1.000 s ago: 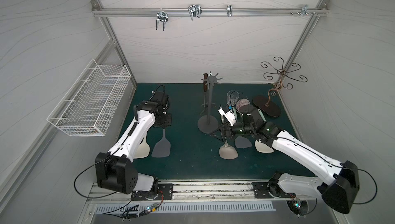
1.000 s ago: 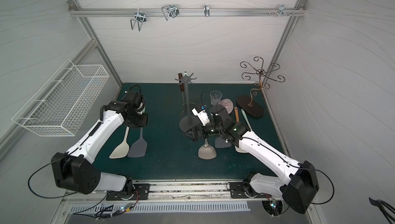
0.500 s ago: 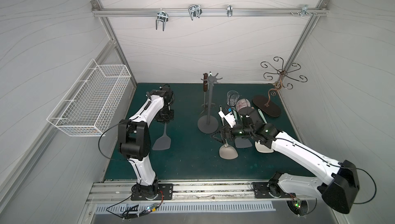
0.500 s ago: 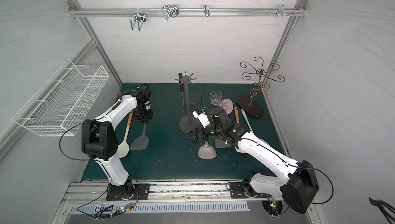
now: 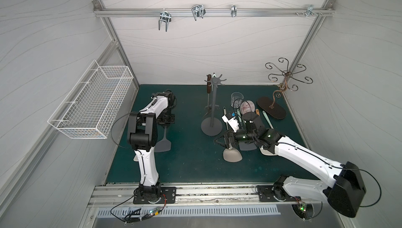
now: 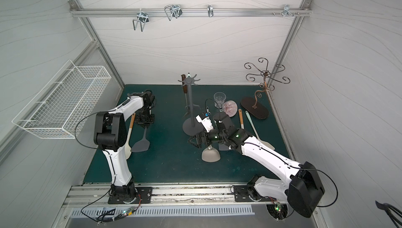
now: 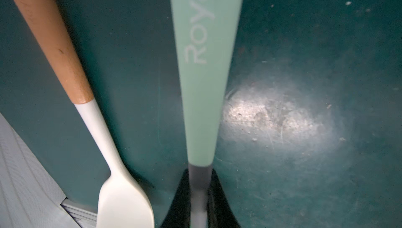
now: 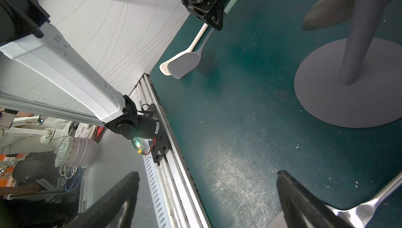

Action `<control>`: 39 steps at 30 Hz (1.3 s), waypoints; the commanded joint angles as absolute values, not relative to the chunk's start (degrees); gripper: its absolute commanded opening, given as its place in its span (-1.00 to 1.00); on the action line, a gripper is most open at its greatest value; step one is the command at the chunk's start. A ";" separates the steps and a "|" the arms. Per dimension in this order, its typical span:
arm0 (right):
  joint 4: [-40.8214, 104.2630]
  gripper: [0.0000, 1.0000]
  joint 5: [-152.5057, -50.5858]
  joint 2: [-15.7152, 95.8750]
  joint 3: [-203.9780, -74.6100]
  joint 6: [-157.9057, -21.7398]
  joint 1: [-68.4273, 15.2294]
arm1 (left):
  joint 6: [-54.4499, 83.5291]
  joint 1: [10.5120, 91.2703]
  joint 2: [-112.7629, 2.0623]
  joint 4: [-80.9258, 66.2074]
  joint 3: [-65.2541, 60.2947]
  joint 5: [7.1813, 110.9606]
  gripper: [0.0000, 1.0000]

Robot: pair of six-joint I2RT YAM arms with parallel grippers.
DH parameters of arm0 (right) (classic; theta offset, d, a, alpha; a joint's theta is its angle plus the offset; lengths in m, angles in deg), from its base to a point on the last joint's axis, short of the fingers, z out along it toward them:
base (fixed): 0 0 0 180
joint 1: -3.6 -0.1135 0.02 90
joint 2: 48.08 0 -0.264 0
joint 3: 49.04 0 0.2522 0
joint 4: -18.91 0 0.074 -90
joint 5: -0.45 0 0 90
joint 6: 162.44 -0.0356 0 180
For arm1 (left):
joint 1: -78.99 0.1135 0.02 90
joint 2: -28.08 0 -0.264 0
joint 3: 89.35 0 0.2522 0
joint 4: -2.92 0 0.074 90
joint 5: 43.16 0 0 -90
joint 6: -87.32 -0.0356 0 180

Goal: Take the spatula off the kitchen utensil rack
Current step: Place the spatula at the center of the board.

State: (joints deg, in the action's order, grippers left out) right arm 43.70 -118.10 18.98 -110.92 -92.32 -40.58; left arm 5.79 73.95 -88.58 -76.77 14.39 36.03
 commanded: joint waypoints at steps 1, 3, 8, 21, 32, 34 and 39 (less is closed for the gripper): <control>42.60 0.98 -118.90 18.21 -110.48 -91.69 -40.72 | 6.29 73.80 -90.96 -77.58 17.57 34.35 -1.00; 42.52 0.98 -118.84 17.88 -110.20 -91.76 -40.71 | 6.49 73.78 -92.46 -77.65 17.88 33.92 -1.00; 42.70 0.98 -118.66 17.62 -110.01 -91.60 -40.78 | 6.21 73.81 -94.78 -77.48 18.02 32.10 -1.00; 42.43 0.98 -119.20 18.27 -109.91 -92.29 -40.74 | 5.79 74.33 -98.32 -77.49 18.48 31.04 -1.00; 42.58 0.98 -119.74 19.05 -110.69 -92.32 -40.75 | 6.00 74.31 -98.20 -78.00 17.57 31.90 -1.00; 42.60 0.98 -120.00 19.11 -110.87 -92.48 -40.73 | 6.00 74.33 -98.39 -78.12 17.80 32.33 -1.00; 43.19 0.98 -120.39 19.24 -111.12 -92.55 -40.72 | 5.97 74.33 -98.36 -78.69 17.93 33.13 -0.93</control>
